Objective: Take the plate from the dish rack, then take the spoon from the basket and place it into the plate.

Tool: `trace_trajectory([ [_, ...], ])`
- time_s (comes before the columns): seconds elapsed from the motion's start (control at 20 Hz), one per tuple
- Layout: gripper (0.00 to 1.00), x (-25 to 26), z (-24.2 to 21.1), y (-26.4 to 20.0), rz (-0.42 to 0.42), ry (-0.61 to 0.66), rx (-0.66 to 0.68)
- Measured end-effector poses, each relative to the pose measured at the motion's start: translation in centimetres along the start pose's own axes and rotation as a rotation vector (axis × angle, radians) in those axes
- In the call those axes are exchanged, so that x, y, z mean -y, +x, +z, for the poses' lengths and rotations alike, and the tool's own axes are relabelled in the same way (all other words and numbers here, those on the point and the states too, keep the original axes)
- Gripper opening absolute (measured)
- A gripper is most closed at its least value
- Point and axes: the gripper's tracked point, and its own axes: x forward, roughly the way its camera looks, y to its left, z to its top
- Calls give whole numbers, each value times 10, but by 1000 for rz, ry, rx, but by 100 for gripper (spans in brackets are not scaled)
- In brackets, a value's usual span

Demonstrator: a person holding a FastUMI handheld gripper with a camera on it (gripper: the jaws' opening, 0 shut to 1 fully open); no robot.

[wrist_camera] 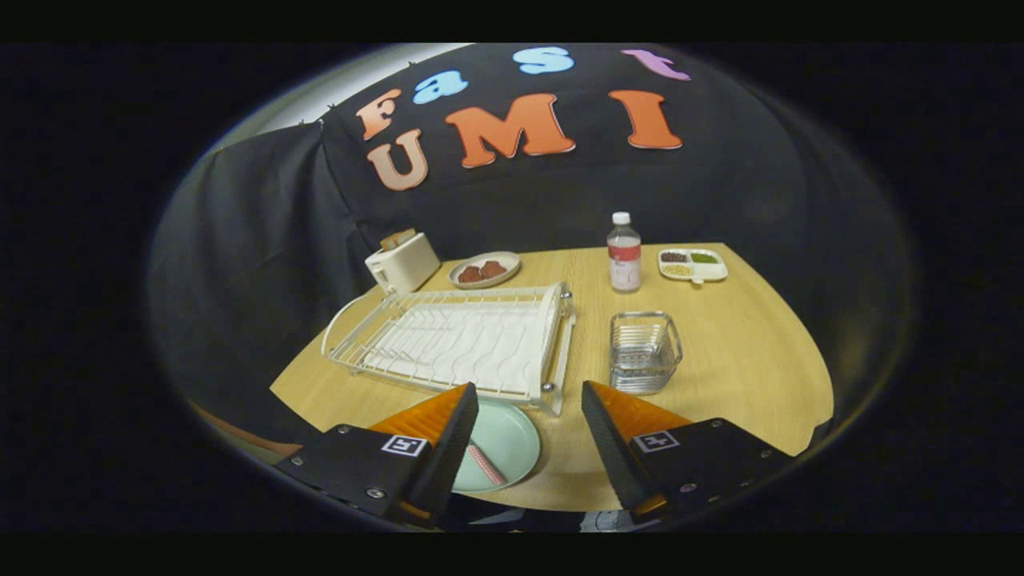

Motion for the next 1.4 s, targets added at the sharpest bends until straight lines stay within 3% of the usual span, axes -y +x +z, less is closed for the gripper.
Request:
trace_trajectory([
  [0.35,87,13,105,-30,-70,-58,257],
  [0.7,90,25,169,-46,-134,-67,437],
  [0.95,96,37,193,-58,-198,-81,526],
  [1.2,96,39,222,-81,-224,-108,680],
  [1.4,96,42,228,-92,-256,-127,723],
])
